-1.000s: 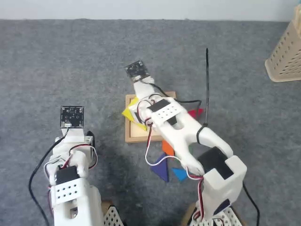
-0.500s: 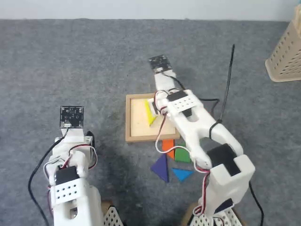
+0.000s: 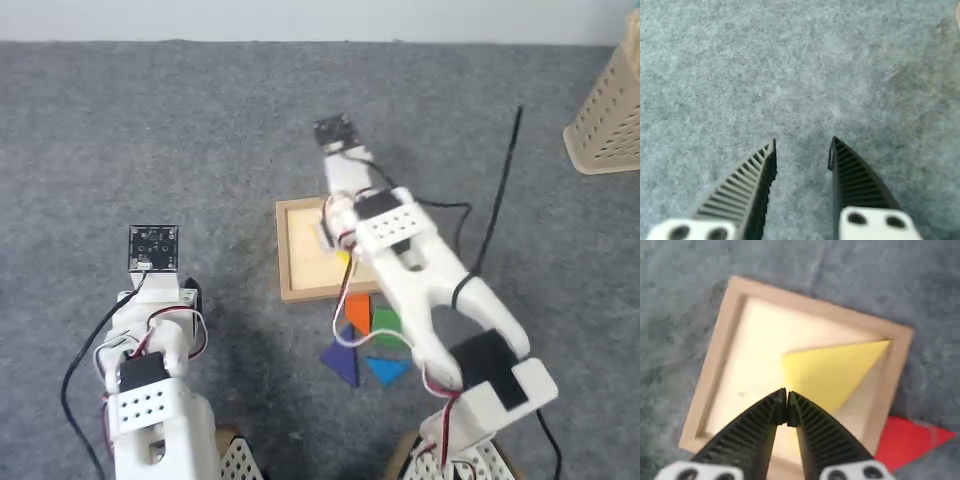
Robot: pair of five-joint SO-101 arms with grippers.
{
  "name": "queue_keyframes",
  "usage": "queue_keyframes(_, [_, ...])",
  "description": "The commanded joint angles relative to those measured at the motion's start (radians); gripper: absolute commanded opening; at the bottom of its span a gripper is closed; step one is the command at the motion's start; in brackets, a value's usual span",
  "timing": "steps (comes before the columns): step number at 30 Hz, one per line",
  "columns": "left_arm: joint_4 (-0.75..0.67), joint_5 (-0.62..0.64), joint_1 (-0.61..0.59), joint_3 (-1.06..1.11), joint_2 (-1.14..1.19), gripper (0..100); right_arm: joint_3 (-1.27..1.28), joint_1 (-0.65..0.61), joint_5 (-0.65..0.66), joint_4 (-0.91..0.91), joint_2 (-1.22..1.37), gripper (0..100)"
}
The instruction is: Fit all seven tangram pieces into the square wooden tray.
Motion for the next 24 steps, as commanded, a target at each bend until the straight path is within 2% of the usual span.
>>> queue_keyframes(1, [-0.026,-0.006,-0.006,-0.004,-0.020,17,0.058,-0.016,0.020,-0.068,-0.073,0.7])
queue_keyframes(14, [-0.026,-0.006,-0.006,-0.004,-0.020,17,0.091,0.189,0.020,-0.059,-0.042,0.7])
queue_keyframes(24, [-0.026,-0.006,-0.006,-0.004,-0.020,17,-0.003,0.214,0.020,0.019,-0.120,0.9])
